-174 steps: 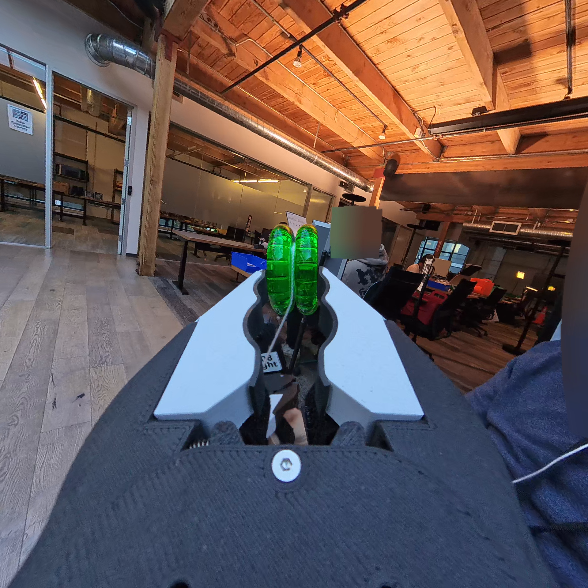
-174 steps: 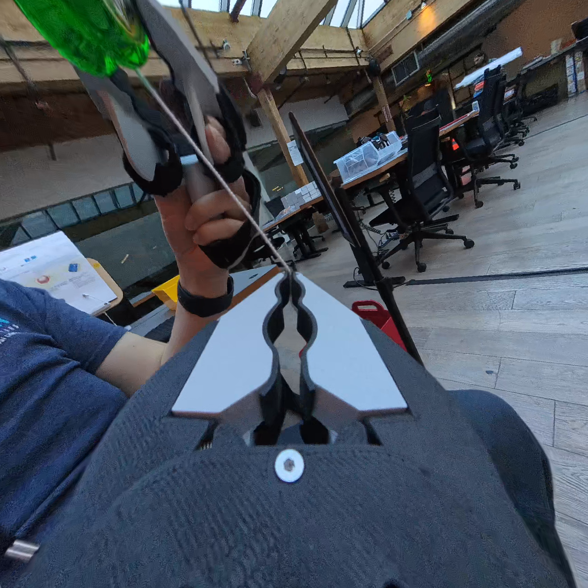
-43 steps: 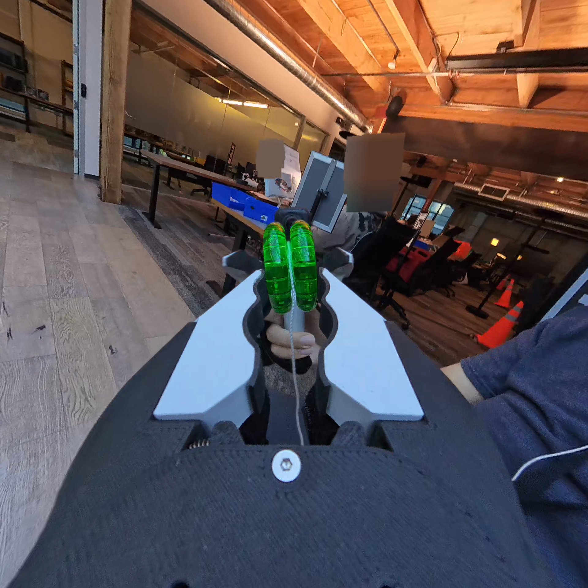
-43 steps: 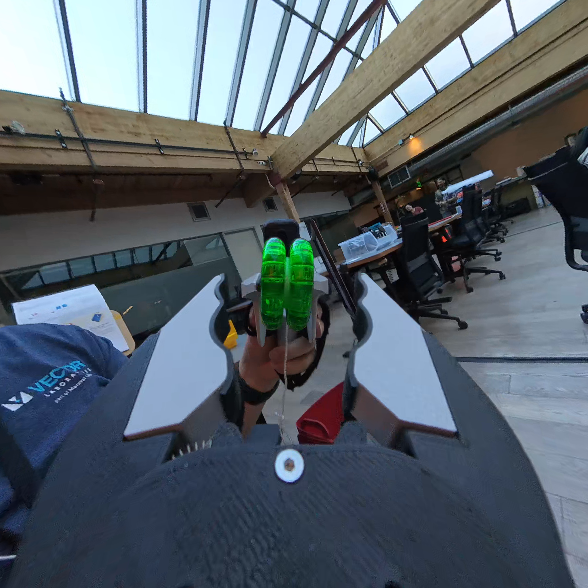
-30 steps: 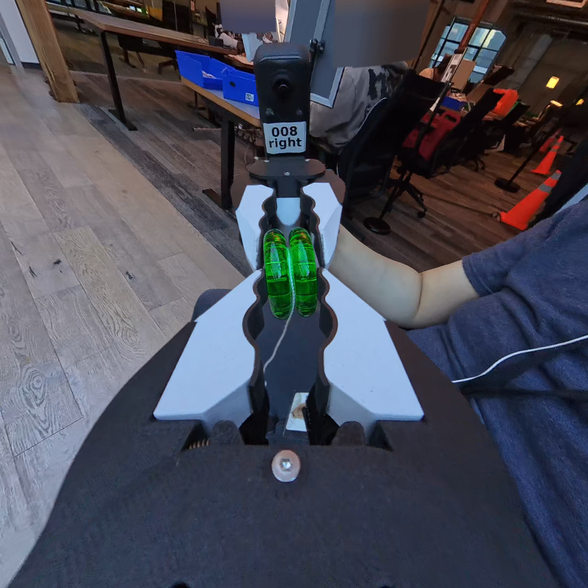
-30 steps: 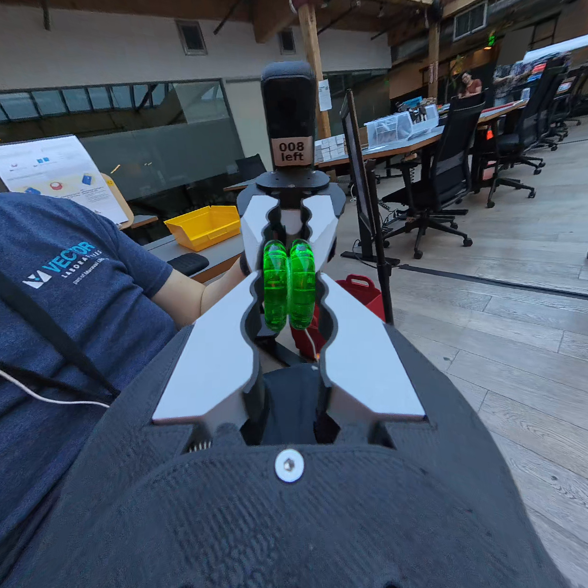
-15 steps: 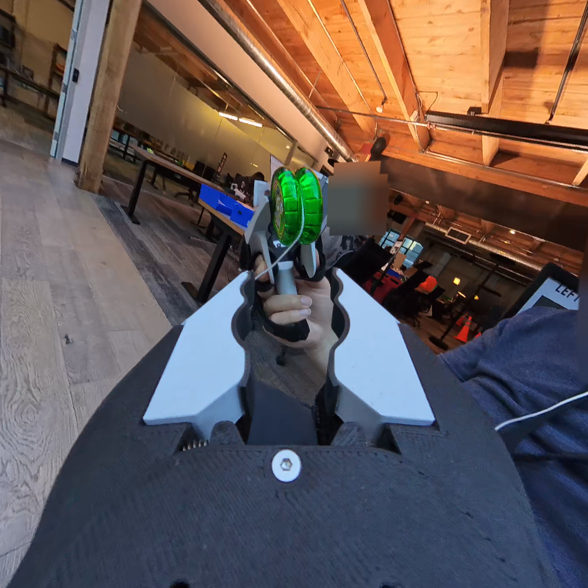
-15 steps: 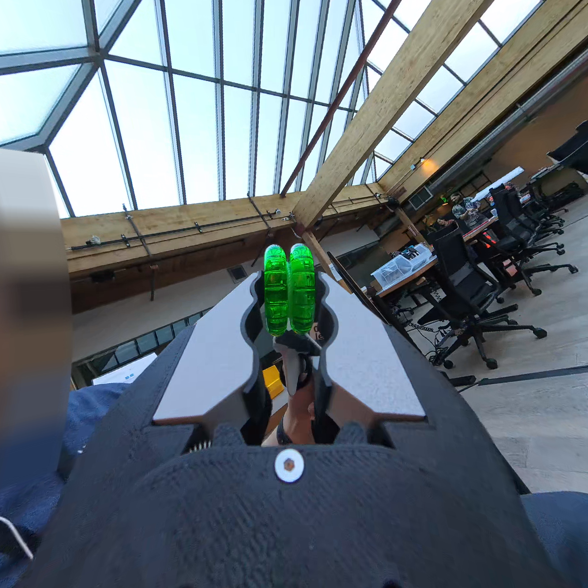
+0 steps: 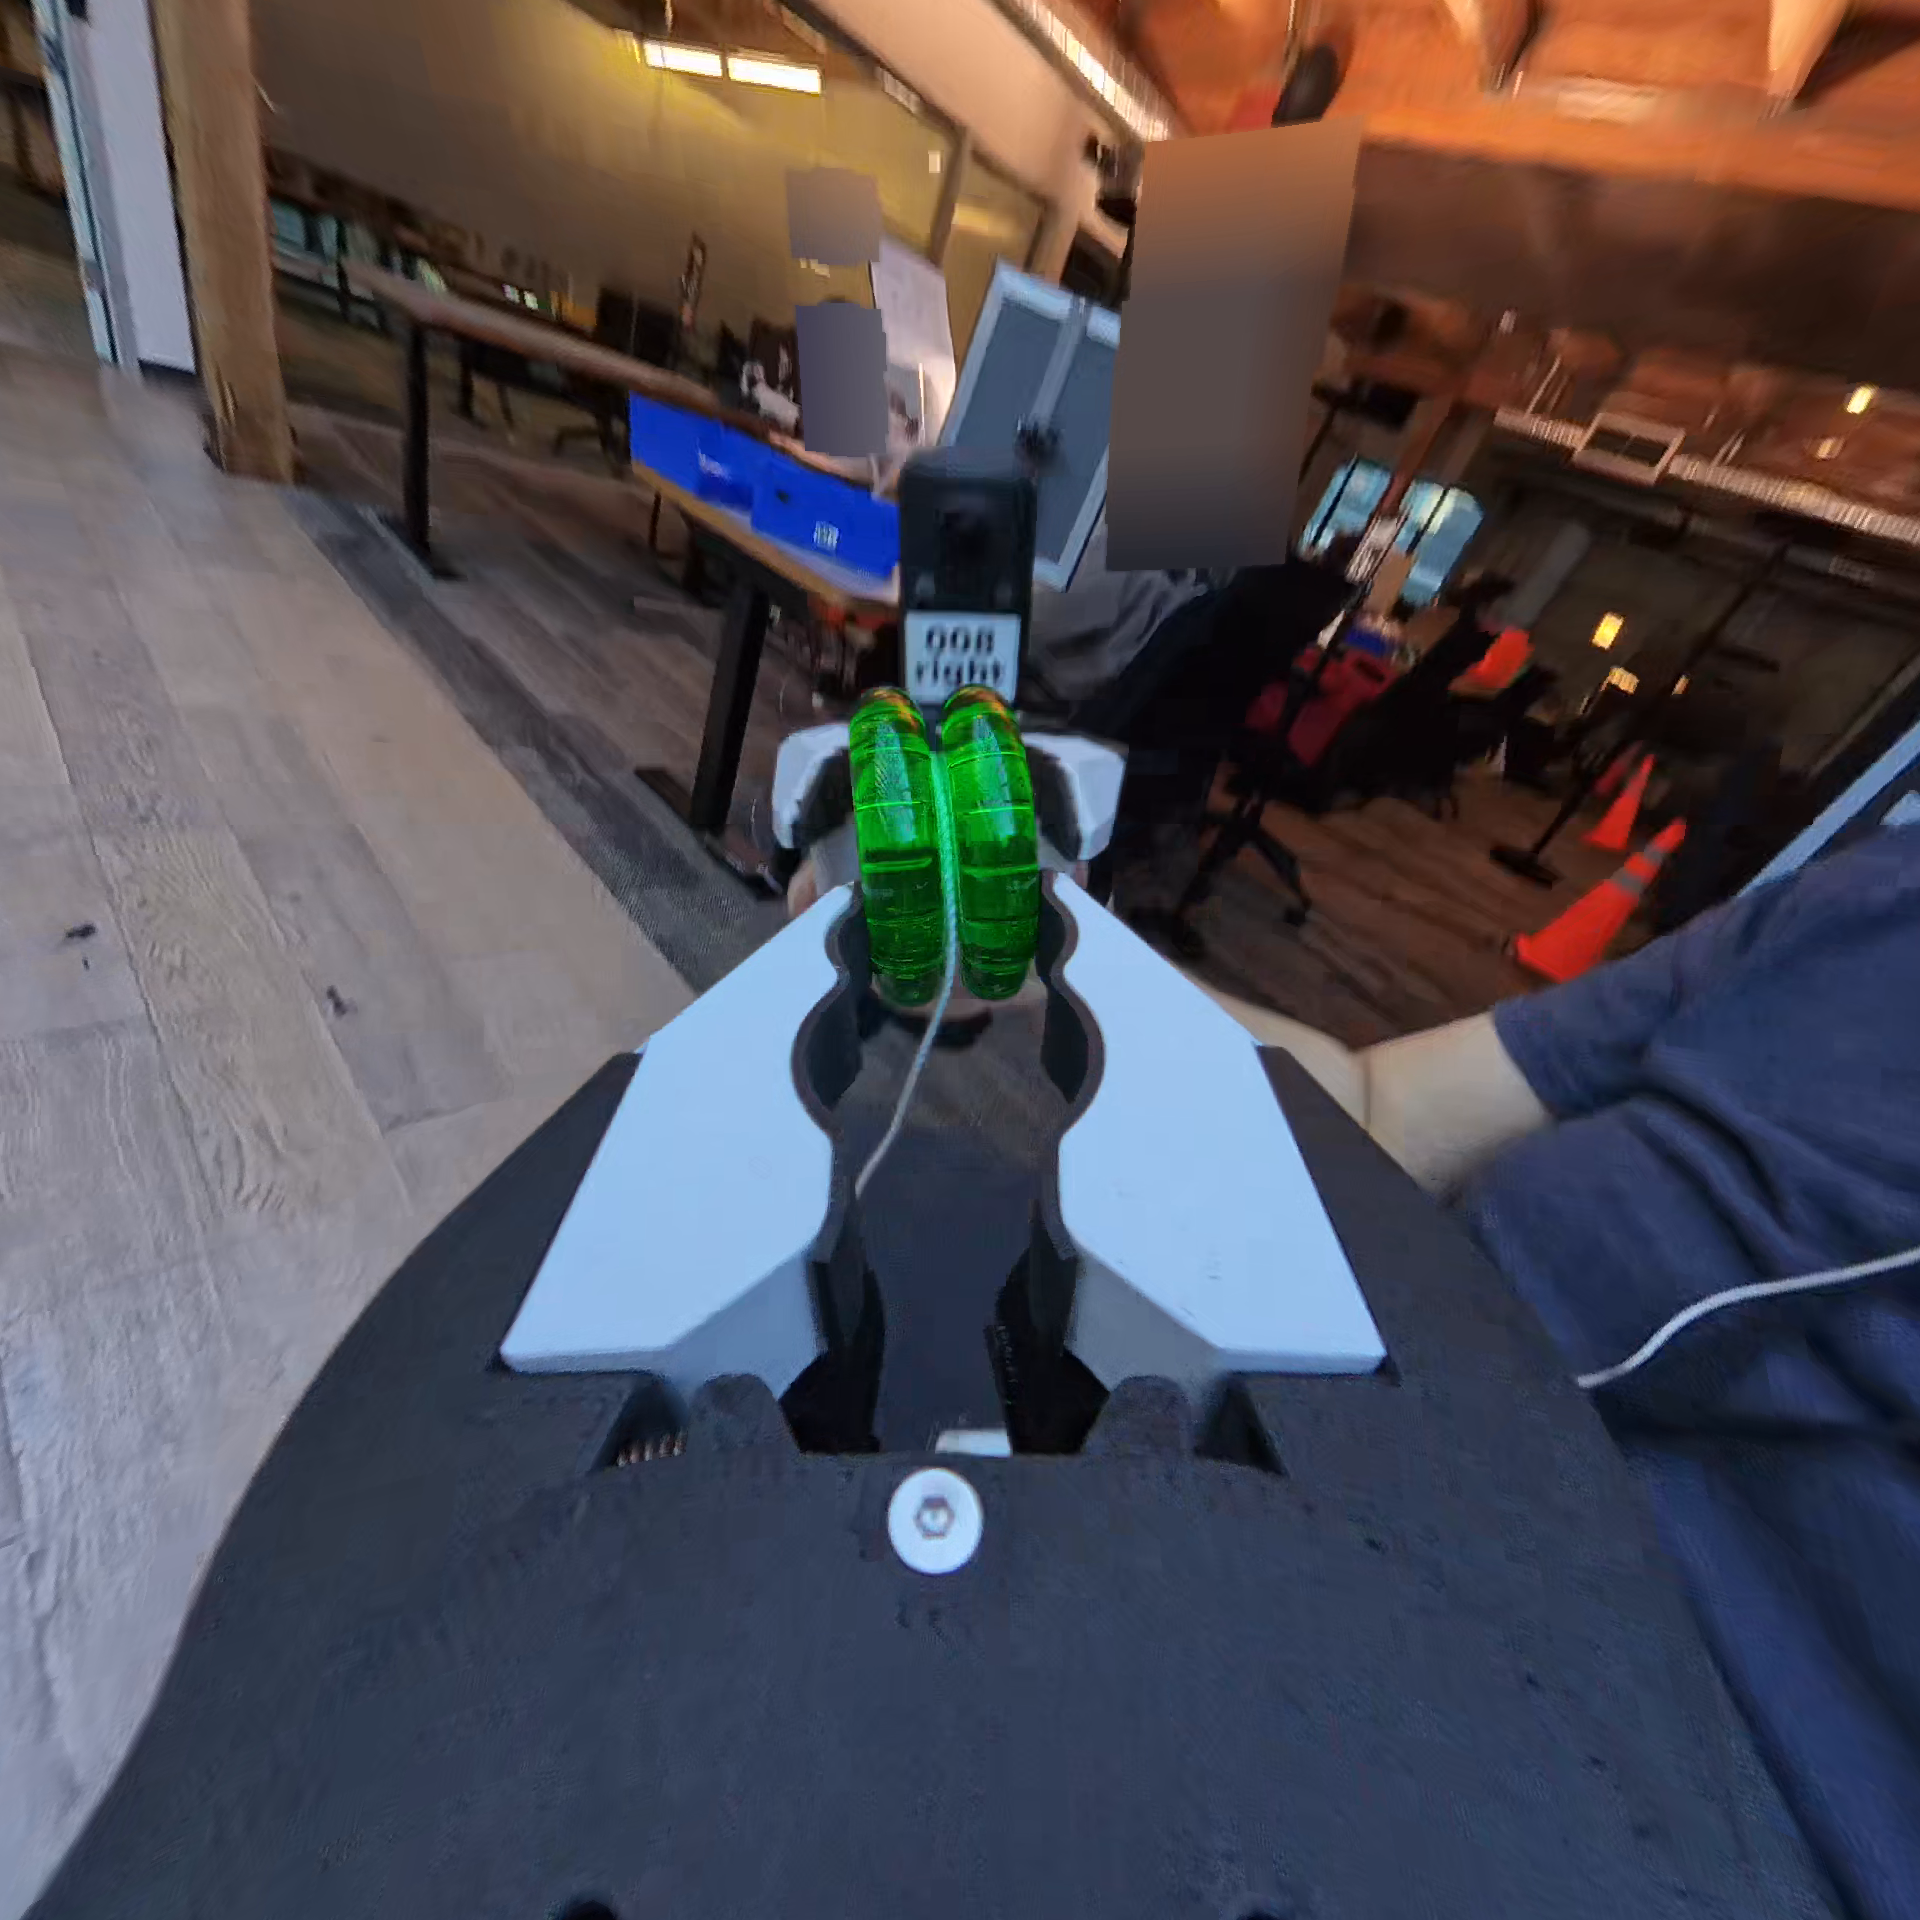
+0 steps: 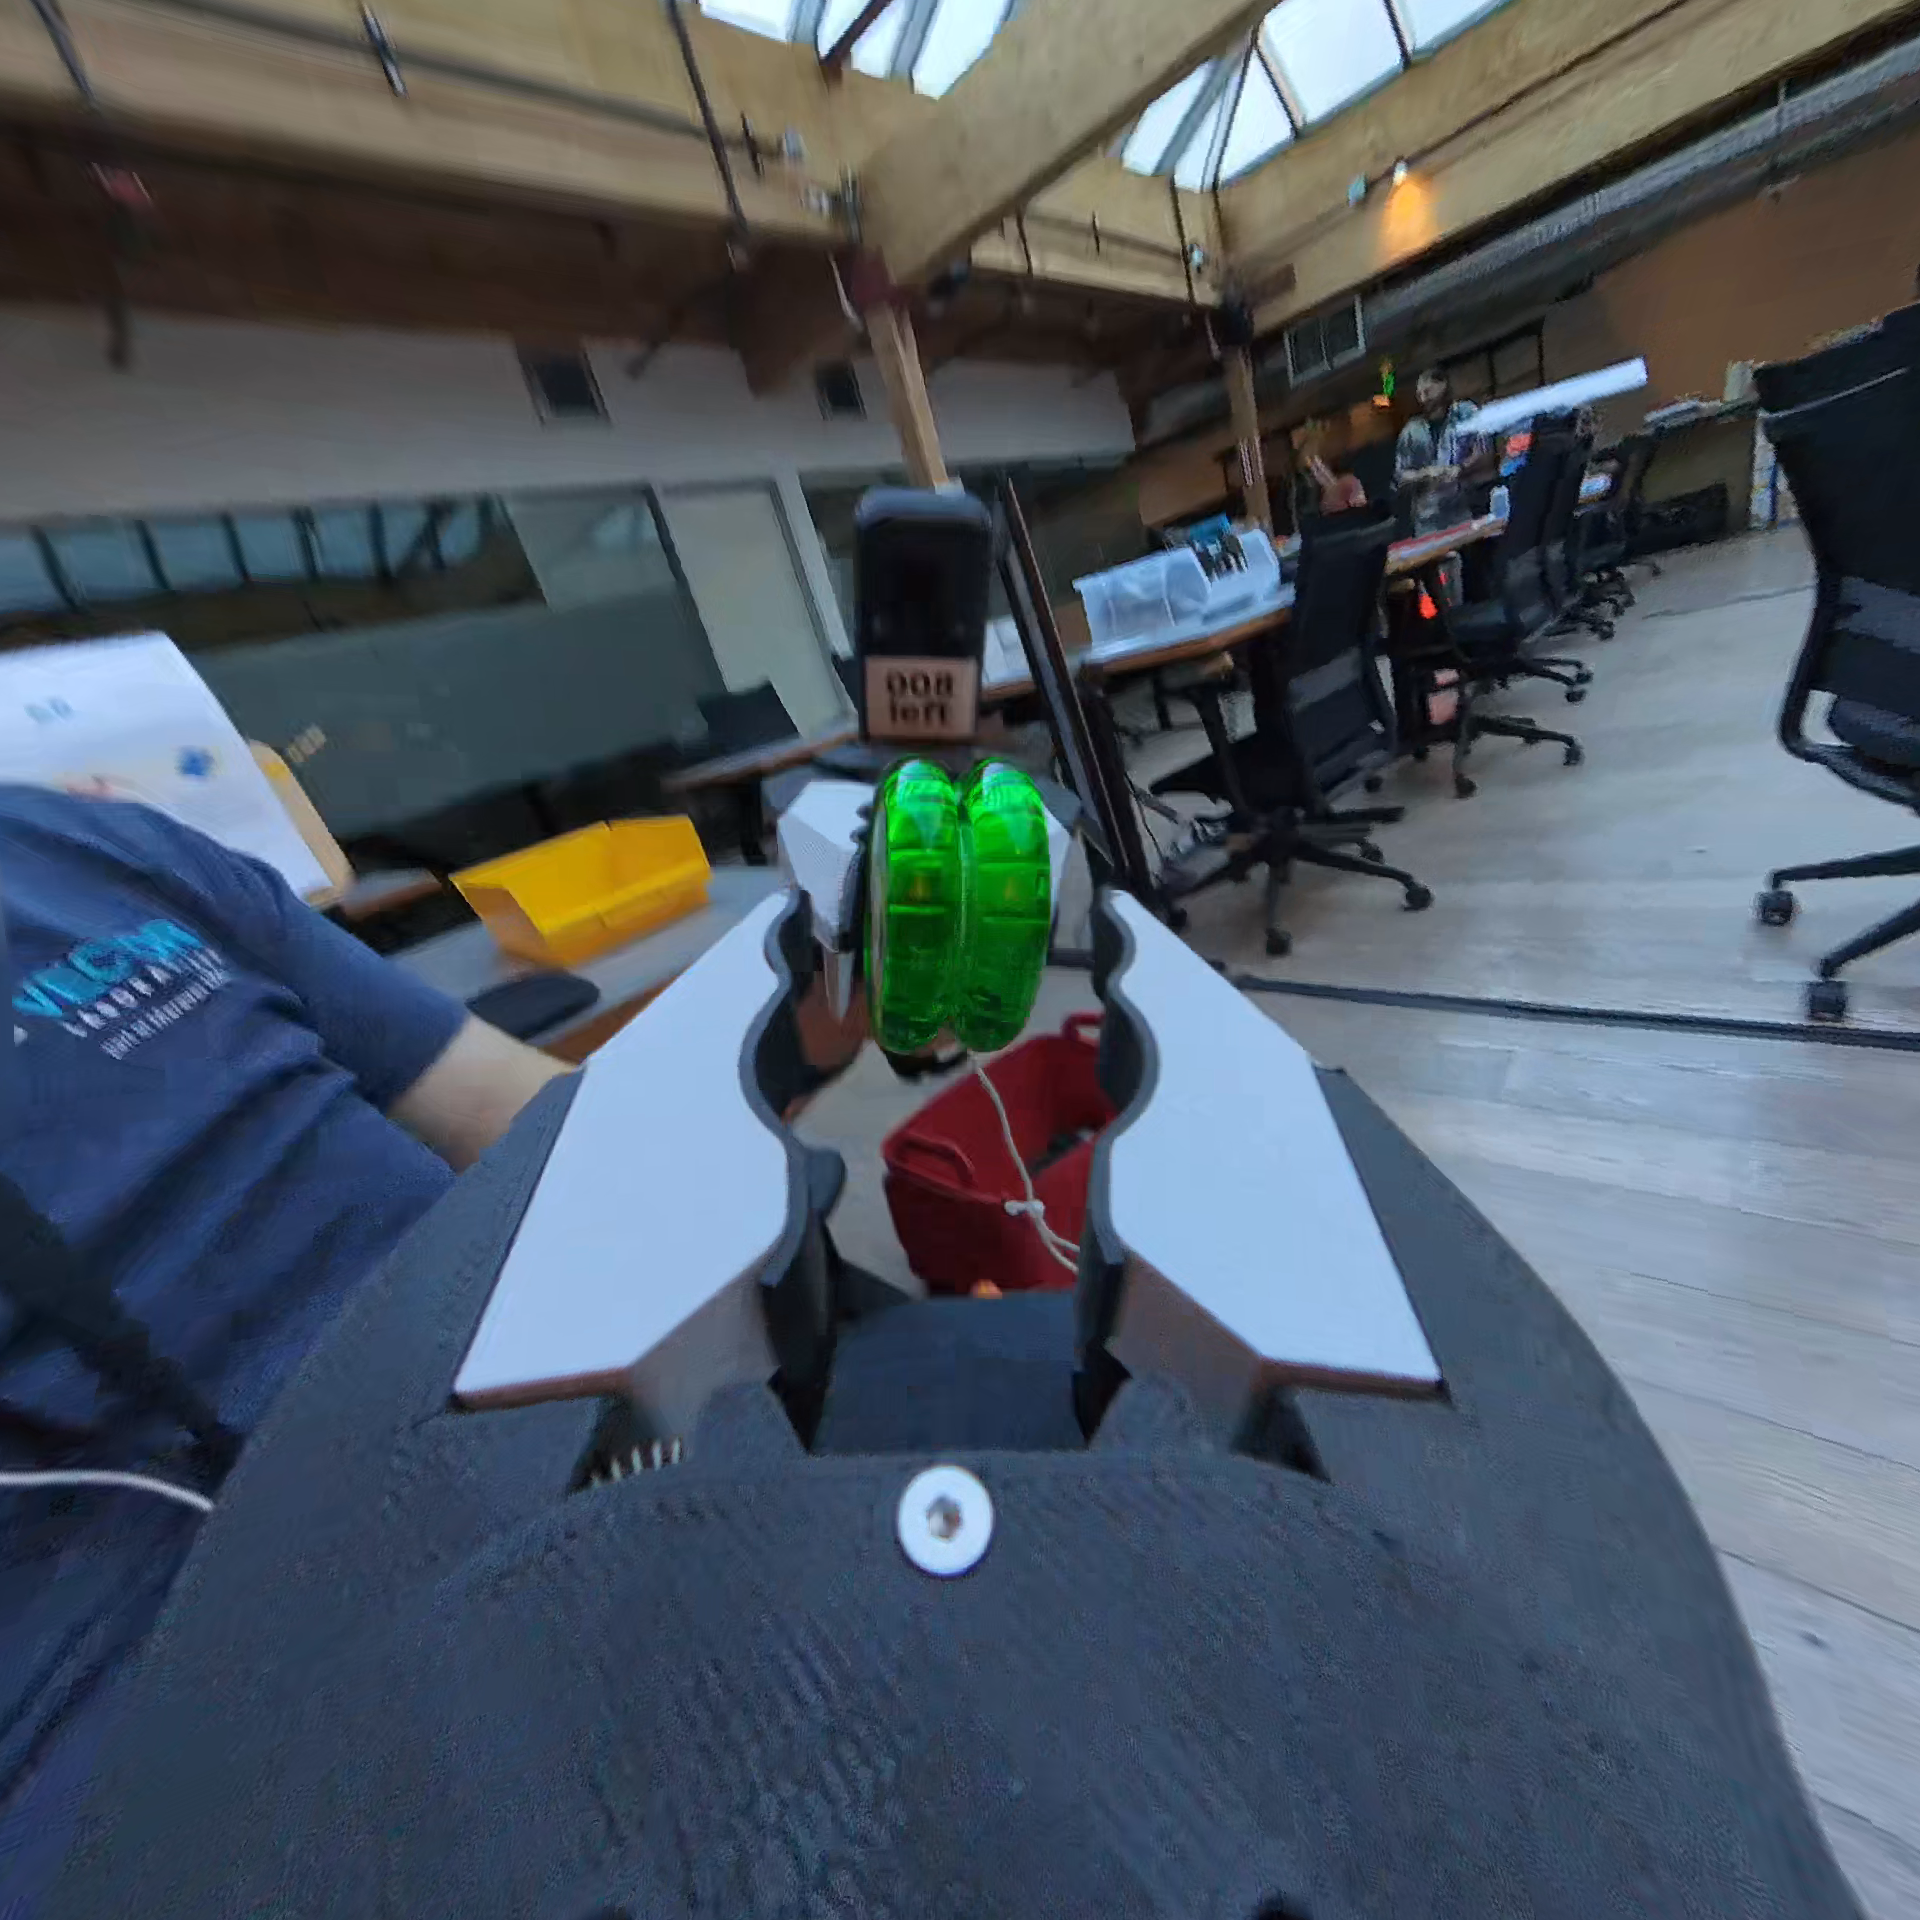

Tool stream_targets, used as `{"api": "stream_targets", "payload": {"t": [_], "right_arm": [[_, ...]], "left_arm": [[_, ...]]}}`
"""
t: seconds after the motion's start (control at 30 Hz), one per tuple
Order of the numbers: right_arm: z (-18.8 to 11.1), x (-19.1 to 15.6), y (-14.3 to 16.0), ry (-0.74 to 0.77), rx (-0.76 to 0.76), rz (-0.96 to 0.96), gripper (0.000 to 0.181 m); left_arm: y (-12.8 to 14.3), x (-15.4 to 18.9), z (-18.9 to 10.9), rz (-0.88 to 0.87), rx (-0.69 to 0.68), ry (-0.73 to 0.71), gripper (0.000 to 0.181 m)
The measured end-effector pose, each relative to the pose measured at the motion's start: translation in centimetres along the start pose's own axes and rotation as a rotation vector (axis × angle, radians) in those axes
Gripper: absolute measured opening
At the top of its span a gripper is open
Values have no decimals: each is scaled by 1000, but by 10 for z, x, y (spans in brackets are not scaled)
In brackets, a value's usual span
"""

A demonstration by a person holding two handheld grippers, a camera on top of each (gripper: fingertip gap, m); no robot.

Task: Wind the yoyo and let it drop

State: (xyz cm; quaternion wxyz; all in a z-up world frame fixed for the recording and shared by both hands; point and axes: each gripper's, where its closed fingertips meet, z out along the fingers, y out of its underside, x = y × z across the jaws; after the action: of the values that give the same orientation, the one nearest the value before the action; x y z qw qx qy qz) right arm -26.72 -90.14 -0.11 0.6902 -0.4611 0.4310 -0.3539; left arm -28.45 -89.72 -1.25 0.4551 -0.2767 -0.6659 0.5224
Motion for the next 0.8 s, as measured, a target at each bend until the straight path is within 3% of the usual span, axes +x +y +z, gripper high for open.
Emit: {"api": "stream_targets", "payload": {"t": [0.17,0.23,0.3,0.43,0.5,0.6,0.7,0.8], "right_arm": [[-1,-10,30,34,-468,-269,76],[-1,-4,46,92,-671,-392,72],[-2,2,57,140,-841,-562,50],[1,12,64,219,-979,-797,37],[1,15,59,264,-927,-803,31],[-3,10,41,282,-724,-719,30],[-10,-2,14,266,-442,-574,29],[-16,-16,-19,187,-137,-363,29]], "left_arm": [[34,-4,-12,327,-469,-142,30],[44,-7,-16,429,-627,-193,30],[51,-8,-16,489,-737,-208,30],[55,-15,-15,590,-845,-267,29],[49,-17,-12,650,-798,-310,30],[28,-11,-9,653,-573,-353,31],[6,-4,-20,505,-302,-361,39],[-10,8,-28,300,-3,-253,51]]}}
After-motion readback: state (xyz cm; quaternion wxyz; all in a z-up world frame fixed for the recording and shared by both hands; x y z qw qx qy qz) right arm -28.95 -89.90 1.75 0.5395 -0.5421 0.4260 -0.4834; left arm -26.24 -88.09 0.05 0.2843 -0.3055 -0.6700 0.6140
